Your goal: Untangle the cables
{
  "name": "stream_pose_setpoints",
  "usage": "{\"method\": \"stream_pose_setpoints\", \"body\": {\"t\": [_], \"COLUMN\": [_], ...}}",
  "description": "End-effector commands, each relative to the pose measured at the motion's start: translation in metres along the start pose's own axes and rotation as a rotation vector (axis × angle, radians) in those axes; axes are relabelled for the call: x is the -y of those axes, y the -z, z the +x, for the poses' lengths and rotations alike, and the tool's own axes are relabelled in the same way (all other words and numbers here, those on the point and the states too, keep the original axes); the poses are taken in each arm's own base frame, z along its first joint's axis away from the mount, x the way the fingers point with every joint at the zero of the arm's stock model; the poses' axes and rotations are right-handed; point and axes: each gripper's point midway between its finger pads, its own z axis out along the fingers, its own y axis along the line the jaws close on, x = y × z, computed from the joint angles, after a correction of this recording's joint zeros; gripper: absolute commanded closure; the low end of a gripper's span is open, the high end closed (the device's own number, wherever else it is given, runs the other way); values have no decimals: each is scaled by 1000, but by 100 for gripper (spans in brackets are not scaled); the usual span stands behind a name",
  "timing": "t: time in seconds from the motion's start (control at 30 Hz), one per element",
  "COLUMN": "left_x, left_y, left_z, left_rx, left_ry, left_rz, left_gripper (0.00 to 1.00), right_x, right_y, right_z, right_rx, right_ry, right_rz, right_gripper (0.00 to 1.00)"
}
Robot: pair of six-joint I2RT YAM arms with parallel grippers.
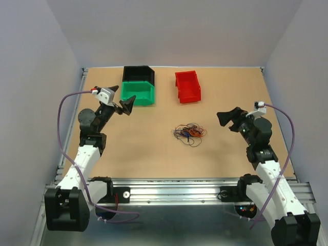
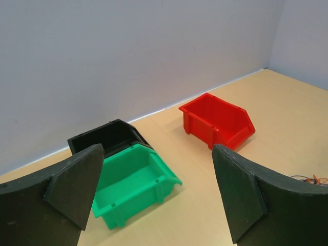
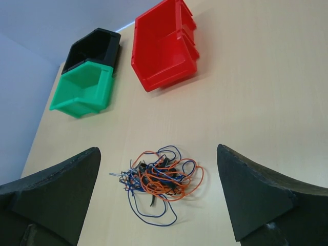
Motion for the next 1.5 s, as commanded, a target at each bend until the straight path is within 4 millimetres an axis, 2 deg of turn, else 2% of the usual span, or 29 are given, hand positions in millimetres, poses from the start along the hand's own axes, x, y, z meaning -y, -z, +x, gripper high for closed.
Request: {"method": "stream_pose_setpoints", "body": {"t": [0.0,0.1,0.13,0.17,0.2,0.23,0.27,0.33,0.37,0.4,0.47,0.5,0.57,0.6,0.7,0.83,0.97,1.07,1.23,1.3,1.33,1.47], "left_x": [28,48,66,70,85,89,116,126,146,149,171,176,189,192,199,207,214,224,238,241,241,243], "left_y": [-2,-4,-8,-12,-13,-18,-18,-24,-24,-26,-29,-31,-36,-37,-44,-47,-49,-48,-49,-56,-55,-58], "left_z": [-14,-3,4,14,16,27,37,56,61,76,88,108,120,138,159,175,182,190,218,220,229,243], "left_rx": [41,-1,-18,-62,-70,-93,-120,-166,-178,-215,-248,-300,-342,-391,-454,-503,-521,-541,-611,-615,-638,-680], "left_ry": [-49,-49,-71,-69,-88,-148,-148,-190,-192,-207,-216,-225,-229,-226,-217,-221,-223,-231,-256,-254,-249,-254], "left_rz": [169,281,346,343,390,390,455,448,490,488,538,542,566,572,584,600,610,636,649,639,639,647], "left_gripper": [1,1,1,2,2,2,2,2,2,2,2,3,4,5,5,5,5,5,6,7,8,16], "right_x": [-7,-25,-28,-32,-33,-32,-27,-22,-20,-19,-18,-17,-16,-16,-15,-8,16,24,24,25,23,29], "right_y": [0,3,4,3,2,0,-4,-9,-13,-14,-16,-16,-15,-13,-12,-14,-22,-27,-29,-27,-24,-15], "right_z": [-1,15,19,23,25,26,29,32,34,35,35,34,33,33,32,30,27,28,30,26,23,9], "right_rx": [-4,-102,-122,-153,-163,-171,-185,-195,-202,-204,-200,-194,-185,-180,-172,-153,-125,-129,-142,-123,-104,-20], "right_ry": [43,109,115,108,106,103,99,97,98,98,102,103,103,103,105,102,97,92,90,92,94,92], "right_rz": [-42,-170,-192,-219,-222,-218,-193,-166,-150,-143,-129,-125,-118,-117,-112,-69,51,92,92,99,97,144], "right_gripper": [0,0,0,0,0,0,0,0,0,0,0,0,0,0,0,0,0,0,0,0,0,0]}}
